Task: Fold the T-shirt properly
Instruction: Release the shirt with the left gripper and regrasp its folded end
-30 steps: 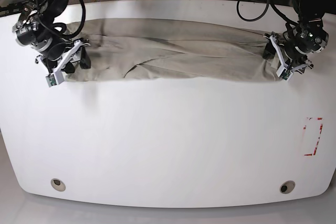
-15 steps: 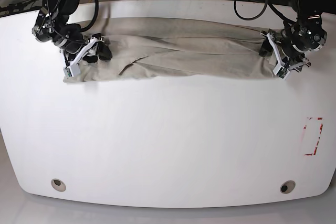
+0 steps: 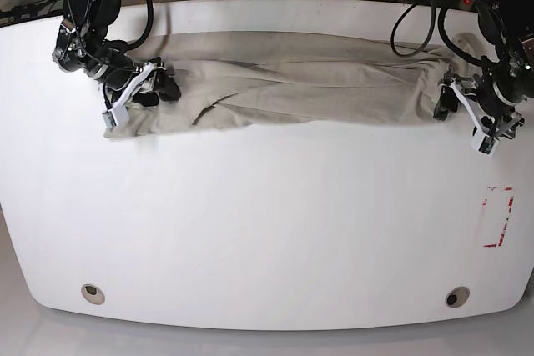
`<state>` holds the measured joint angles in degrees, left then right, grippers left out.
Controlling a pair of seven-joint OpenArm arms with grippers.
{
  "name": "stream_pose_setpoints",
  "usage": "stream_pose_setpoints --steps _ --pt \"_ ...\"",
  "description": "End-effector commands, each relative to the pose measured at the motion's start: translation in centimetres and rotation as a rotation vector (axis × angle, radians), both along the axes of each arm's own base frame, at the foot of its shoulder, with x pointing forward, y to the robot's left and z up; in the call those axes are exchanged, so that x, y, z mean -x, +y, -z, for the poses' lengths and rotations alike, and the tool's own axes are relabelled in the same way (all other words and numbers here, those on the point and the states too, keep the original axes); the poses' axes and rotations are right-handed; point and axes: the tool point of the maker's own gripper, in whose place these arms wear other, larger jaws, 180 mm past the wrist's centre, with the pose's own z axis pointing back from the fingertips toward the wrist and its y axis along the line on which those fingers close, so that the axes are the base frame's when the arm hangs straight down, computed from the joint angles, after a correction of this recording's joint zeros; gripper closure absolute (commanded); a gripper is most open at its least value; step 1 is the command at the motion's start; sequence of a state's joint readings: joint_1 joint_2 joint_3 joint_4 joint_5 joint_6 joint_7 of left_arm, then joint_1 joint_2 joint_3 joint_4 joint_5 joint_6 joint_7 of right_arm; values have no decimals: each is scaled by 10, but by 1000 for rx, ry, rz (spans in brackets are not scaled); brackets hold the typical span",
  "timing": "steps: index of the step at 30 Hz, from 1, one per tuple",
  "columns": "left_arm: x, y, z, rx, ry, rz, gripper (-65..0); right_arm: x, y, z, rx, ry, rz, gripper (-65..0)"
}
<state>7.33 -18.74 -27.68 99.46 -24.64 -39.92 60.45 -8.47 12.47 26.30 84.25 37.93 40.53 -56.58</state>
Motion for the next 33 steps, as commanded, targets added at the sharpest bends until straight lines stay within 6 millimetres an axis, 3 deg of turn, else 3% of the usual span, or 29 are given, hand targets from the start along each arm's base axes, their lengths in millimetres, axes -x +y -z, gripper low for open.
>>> stream_pose_setpoints --steps 1,6,10,18,21,33 --pt "-6 5 -10 -16 -30 3 -522 10 -7 9 46 58 -13 -327" --pt "-4 -18 7 -10 23 74 -521 9 -6 8 44 57 -13 -327" --pt "3 -21 24 -59 89 104 -519 7 -6 7 42 52 -13 -327" --pt "17 4 58 -130 221 58 -518 8 -6 8 43 55 -12 -327" --pt "12 12 54 -144 211 43 -518 8 -4 9 35 52 -8 -327" --pt "17 105 3 -251 136 -156 -518 9 -3 10 28 45 1 -327"
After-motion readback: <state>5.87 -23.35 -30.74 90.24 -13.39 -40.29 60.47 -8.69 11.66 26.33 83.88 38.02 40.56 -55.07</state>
